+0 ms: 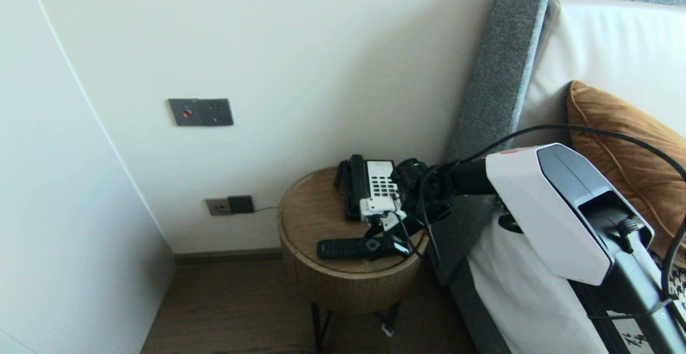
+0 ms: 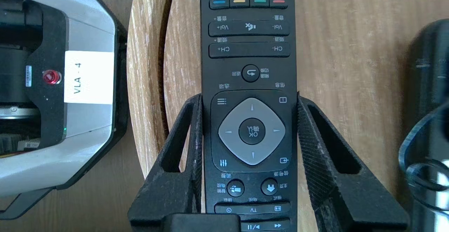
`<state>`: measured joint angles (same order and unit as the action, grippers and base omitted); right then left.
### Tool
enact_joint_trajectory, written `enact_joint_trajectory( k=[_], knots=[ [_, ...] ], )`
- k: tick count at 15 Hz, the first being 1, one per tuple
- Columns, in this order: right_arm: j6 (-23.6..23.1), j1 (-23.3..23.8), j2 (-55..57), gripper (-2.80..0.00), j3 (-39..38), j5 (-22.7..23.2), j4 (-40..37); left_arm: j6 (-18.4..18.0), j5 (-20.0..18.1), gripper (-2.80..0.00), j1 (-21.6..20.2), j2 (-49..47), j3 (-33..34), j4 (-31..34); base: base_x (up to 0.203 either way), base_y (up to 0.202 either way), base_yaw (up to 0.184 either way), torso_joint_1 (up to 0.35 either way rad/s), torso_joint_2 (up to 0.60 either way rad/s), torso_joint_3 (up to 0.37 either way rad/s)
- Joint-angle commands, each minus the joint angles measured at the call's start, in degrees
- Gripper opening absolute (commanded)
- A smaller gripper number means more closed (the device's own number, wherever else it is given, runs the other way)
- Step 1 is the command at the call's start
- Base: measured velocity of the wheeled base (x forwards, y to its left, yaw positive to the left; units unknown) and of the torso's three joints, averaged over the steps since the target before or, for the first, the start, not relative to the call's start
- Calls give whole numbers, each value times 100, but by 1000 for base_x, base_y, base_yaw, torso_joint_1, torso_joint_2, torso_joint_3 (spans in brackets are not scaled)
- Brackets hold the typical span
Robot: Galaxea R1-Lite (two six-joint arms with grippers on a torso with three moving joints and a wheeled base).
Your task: Open the nightstand drawer
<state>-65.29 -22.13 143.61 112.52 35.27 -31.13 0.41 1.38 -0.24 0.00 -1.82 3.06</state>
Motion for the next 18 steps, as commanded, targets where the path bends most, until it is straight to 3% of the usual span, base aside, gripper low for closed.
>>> enact_joint_trajectory(
  k=[1,9,18],
  knots=[
    [-27,23,-52,-280,-2,24,-24,2,3,-280,-2,9,-3,2,0,0,0,0,0,0],
    [-27,33,53,-280,-85,15,-84,2,3,-280,-2,9,-3,2,0,0,0,0,0,0],
    [-142,42,-324,-280,-969,-12,-15,2,3,-280,-2,9,5,2,0,0,0,0,0,0]
  ],
)
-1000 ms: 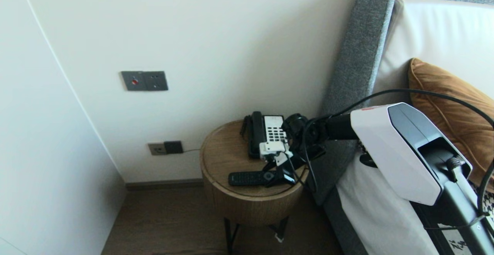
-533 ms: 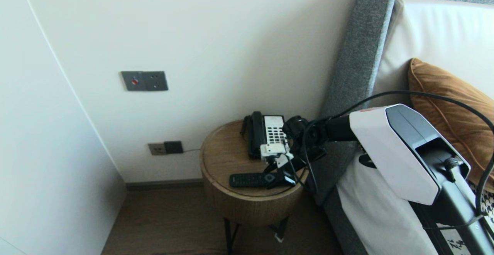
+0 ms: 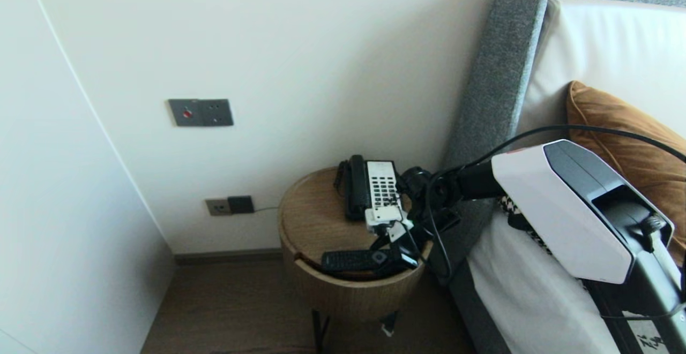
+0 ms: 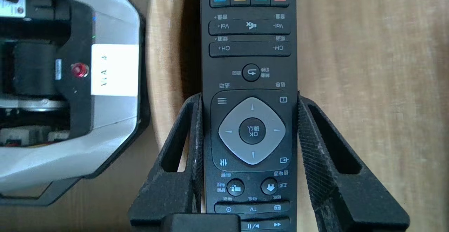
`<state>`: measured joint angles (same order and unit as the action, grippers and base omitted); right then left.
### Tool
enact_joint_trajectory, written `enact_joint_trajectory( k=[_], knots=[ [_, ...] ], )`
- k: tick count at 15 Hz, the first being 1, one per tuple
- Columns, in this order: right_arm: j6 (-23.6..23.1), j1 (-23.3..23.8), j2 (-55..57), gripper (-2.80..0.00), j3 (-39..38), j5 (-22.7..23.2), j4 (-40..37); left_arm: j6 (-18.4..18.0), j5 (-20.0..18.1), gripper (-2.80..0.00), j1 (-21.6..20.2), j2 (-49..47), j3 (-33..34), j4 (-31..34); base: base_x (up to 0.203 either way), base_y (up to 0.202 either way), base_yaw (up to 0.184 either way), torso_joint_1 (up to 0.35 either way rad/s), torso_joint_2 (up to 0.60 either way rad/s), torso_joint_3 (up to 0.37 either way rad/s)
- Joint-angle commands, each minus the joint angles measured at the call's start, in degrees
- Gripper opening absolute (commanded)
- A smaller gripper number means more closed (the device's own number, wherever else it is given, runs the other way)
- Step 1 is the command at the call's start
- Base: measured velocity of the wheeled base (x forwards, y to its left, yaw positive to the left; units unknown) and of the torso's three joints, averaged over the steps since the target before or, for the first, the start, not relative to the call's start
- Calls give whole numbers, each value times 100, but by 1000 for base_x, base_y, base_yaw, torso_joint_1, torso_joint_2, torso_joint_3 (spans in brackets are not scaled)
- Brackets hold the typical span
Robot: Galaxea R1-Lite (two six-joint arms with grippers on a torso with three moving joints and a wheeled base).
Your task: Open the nightstand drawer
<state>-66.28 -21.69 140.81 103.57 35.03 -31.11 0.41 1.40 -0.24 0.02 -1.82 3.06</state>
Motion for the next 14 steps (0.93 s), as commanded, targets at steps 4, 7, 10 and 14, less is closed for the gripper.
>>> enact_joint_trajectory(
  k=[4,7,10,14],
  knots=[
    [-52,-14,-252,-280,-462,11,54,2,0,-280,-2,7,-1,2,0,0,0,0,0,0],
    [-43,-16,-400,-280,-816,17,326,2,0,-280,-2,7,-2,2,0,0,0,0,0,0],
    [-51,-17,-550,-280,-1102,13,360,2,0,-280,-2,7,-3,2,0,0,0,0,0,0],
    [-49,-20,-756,-280,-1403,22,371,2,0,-280,-2,7,-3,2,0,0,0,0,0,0]
  ],
)
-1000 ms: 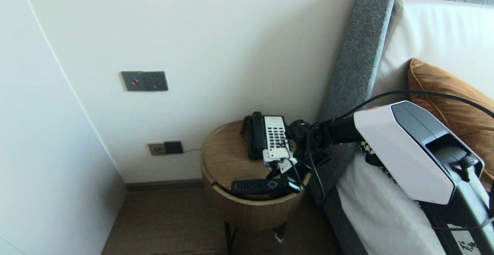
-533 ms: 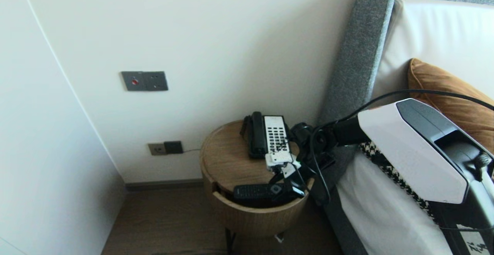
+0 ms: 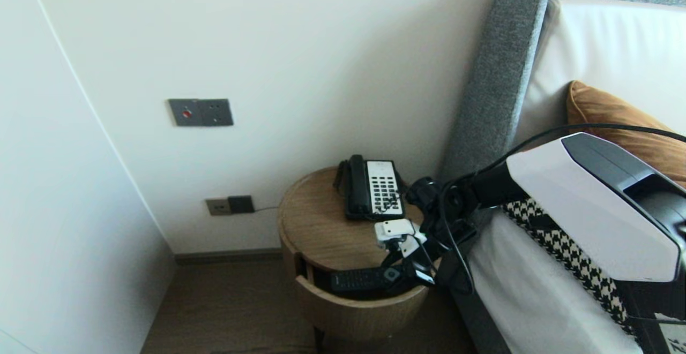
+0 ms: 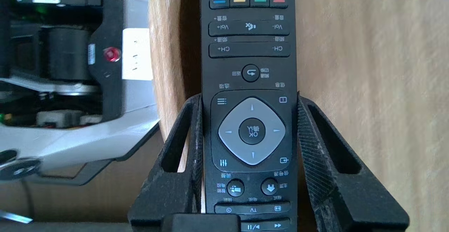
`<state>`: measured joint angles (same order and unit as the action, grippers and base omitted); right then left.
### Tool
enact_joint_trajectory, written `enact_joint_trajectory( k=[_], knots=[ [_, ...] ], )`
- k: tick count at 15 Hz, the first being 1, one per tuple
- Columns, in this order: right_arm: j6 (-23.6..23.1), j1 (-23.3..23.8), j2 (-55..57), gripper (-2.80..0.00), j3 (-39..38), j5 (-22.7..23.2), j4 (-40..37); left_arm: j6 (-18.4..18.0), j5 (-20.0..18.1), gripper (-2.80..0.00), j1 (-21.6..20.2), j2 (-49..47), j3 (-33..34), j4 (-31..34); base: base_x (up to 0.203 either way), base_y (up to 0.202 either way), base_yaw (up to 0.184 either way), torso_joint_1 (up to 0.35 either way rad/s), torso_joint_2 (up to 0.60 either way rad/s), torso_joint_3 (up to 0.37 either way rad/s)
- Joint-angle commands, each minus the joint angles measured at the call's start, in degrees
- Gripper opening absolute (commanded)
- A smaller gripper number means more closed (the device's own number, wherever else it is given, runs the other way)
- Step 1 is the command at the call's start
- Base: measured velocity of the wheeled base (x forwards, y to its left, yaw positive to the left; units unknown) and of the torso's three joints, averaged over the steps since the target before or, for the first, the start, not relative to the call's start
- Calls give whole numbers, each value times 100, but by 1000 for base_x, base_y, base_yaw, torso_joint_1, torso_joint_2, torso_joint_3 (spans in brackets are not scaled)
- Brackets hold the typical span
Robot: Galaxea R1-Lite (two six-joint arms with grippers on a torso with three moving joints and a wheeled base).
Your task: Open the nightstand drawer
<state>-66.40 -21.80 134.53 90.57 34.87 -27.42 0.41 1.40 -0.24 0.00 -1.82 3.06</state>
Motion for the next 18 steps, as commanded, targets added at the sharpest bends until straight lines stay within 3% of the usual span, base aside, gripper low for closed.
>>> enact_joint_trajectory(
  k=[1,9,18],
  knots=[
    [-39,-9,-178,-280,-175,38,5,3,0,-280,-2,9,-3,2,0,0,0,0,0,0],
    [-83,-71,-472,-280,-813,28,228,3,0,-280,-2,9,3,2,0,0,0,0,0,0],
    [2,-66,-618,-280,-462,51,218,3,0,-280,-2,9,-3,2,0,0,0,0,0,0]
  ],
)
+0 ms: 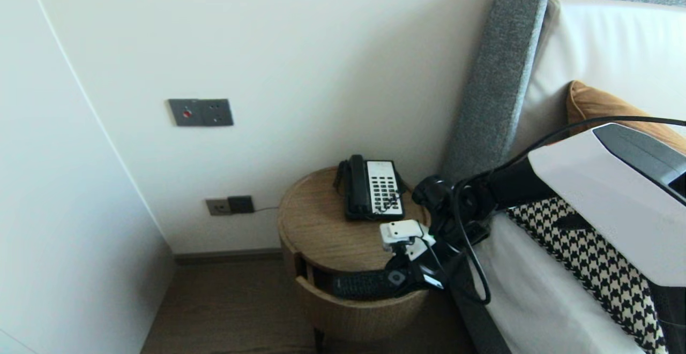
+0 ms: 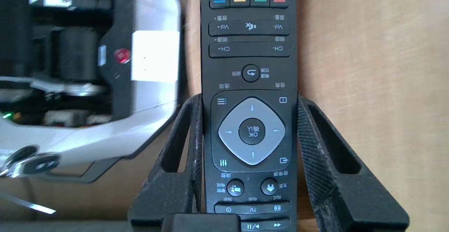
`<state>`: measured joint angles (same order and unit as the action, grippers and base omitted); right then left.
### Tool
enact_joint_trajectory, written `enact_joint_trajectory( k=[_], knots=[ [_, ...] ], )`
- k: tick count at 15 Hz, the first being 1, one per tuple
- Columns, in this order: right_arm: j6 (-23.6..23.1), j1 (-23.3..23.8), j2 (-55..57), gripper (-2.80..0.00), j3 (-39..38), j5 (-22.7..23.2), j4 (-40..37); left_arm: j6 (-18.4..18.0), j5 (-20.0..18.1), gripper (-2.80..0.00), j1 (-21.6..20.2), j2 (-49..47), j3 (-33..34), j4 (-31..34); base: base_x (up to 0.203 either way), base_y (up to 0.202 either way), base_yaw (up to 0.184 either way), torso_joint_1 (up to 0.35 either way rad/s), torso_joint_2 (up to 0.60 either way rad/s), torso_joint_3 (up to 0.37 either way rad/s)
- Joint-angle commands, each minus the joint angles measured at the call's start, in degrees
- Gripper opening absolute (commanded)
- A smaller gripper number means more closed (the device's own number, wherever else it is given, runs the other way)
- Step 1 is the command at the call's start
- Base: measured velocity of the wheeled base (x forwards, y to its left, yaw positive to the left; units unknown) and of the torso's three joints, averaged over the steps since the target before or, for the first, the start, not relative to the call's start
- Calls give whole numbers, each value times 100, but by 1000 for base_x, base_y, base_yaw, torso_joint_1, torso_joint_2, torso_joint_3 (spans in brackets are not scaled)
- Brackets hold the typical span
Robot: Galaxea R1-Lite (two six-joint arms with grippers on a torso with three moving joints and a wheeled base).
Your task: Open the nightstand drawer
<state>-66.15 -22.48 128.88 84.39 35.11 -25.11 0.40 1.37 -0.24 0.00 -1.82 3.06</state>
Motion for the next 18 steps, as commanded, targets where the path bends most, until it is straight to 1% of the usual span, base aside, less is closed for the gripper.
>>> enact_joint_trajectory(
  k=[1,4,7,10,18],
  knots=[
    [-8,2,-28,-280,317,26,-18,4,4,-280,-2,9,-3,2,0,0,0,0,0,0],
    [-3,-2,146,-280,548,4,35,4,4,-280,-2,9,-3,2,0,0,0,0,0,0],
    [-3,-45,354,-280,570,-31,376,4,4,-280,-2,9,0,2,0,0,0,0,0,0],
    [-3,-46,463,-280,579,-39,402,4,4,-280,-2,9,0,2,0,0,0,0,0,0],
    [-45,-91,375,-280,169,-46,411,4,4,-280,-2,9,-3,2,0,0,0,0,0,0]
  ],
)
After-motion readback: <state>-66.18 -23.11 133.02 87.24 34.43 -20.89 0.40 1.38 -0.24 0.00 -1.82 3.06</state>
